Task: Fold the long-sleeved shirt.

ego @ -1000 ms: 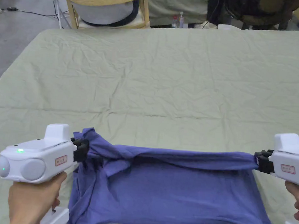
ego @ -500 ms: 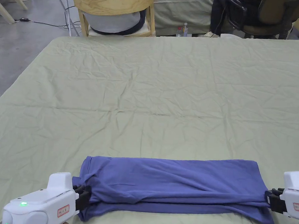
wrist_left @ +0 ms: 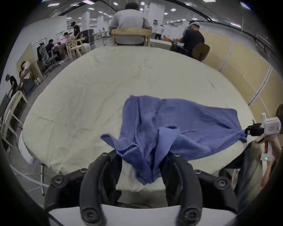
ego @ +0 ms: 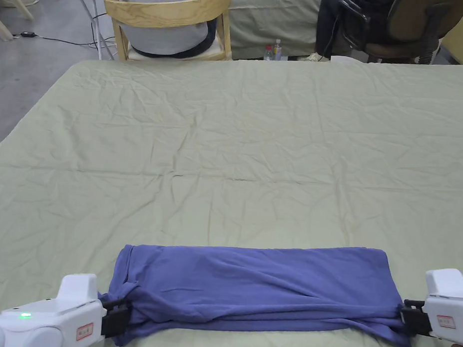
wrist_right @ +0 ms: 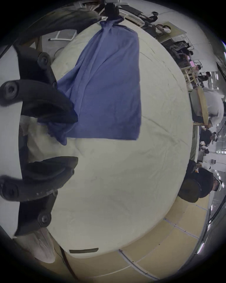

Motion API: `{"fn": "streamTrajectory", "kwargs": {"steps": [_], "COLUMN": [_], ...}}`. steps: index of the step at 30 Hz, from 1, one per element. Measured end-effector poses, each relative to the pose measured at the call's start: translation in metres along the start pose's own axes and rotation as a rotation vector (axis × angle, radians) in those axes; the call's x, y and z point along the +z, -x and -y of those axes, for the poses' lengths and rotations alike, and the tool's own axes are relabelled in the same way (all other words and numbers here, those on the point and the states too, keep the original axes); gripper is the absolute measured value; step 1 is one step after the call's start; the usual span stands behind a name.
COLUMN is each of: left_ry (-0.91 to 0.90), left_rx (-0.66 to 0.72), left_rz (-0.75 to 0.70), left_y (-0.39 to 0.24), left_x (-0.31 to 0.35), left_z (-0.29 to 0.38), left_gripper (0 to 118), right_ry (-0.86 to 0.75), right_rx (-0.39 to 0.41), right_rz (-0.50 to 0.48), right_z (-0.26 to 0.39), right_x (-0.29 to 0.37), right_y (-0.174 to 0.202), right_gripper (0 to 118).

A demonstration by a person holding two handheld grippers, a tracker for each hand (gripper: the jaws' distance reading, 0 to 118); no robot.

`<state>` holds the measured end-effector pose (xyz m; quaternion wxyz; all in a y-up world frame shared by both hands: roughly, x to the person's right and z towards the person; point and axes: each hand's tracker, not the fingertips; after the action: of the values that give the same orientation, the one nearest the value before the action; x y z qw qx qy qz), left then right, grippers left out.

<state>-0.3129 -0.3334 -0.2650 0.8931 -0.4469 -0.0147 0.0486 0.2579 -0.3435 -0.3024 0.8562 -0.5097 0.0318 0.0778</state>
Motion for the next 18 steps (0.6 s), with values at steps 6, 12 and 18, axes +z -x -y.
{"fn": "streamTrajectory", "kwargs": {"steps": [6,12,18], "left_ry": [-0.138,-0.249,-0.283], "left_rx": [0.017,0.045,0.015], "left_rz": [-0.001,0.038,0.033], "left_y": [-0.005,-0.024,-0.042], "left_x": [0.05,0.088,0.101], "left_z": [-0.035,-0.066,-0.06], "left_gripper": [53,53,5], "right_ry": [-0.209,-0.421,-0.487], "right_rx": [0.007,0.054,0.076], "right_rz": [-0.046,-0.1,-0.154], "right_z": [-0.03,-0.065,-0.072], "right_x": [0.064,0.114,0.127], "right_y": [0.026,0.088,0.138], "right_gripper": [50,50,17]}}
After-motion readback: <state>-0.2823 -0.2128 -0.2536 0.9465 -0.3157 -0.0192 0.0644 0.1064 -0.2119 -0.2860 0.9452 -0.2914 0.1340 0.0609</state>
